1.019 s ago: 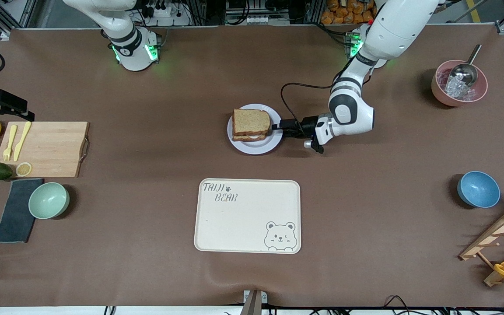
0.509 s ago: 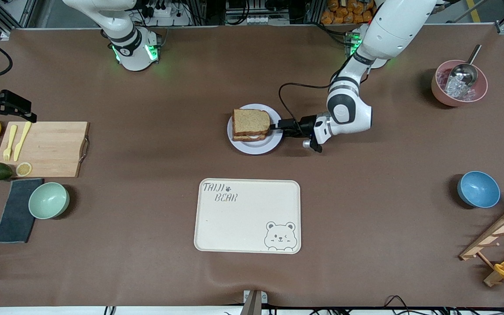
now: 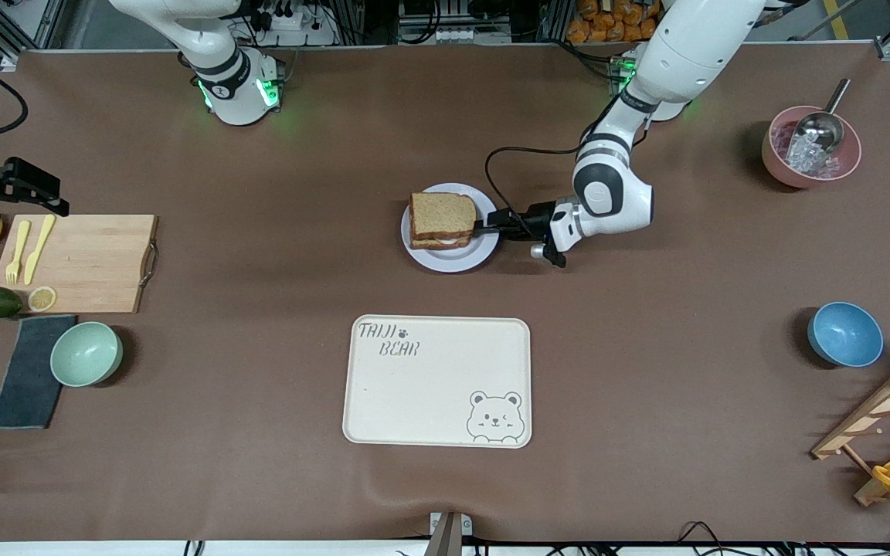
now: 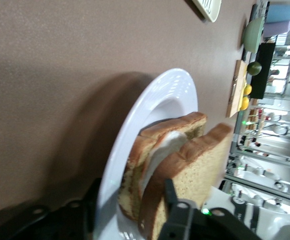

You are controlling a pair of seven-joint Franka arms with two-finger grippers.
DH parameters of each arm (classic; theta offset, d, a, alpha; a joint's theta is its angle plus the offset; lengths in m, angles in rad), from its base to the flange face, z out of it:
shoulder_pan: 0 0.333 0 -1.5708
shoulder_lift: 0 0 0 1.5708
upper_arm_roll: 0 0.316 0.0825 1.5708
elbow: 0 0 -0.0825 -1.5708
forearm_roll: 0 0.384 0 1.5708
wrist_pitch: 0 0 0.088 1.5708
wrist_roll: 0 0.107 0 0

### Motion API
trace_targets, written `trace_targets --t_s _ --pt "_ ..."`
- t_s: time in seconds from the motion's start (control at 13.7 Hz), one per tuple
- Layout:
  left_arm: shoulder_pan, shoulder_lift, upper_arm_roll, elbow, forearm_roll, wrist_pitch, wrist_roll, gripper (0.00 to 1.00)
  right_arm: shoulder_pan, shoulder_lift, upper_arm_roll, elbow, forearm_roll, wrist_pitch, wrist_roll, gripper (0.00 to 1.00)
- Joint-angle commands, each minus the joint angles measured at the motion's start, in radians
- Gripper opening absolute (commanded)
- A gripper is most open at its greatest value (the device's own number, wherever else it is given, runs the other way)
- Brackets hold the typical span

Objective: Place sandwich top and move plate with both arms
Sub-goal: 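Grasp the white plate rim with the left gripper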

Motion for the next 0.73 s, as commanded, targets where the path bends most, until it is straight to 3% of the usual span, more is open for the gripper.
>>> trace_targets --t_s 0.0,0.36,0.66 --pt "-0.009 -0.015 -0.005 -0.024 -0.055 0.022 0.060 0.00 0.034 -0.020 -0.030 -0.014 -0.021 0.007 0.030 1.00" --pt "0.005 -0.018 -0.008 -0.025 -0.069 0.020 0.062 0.00 0.033 -0.019 -0.027 -0.014 -0.021 0.004 0.031 1.00" --pt "0.014 -0.047 -0.011 -0.015 -0.144 0.017 0.064 0.00 0.033 -0.019 -0.028 -0.014 -0.021 0.007 0.033 1.00"
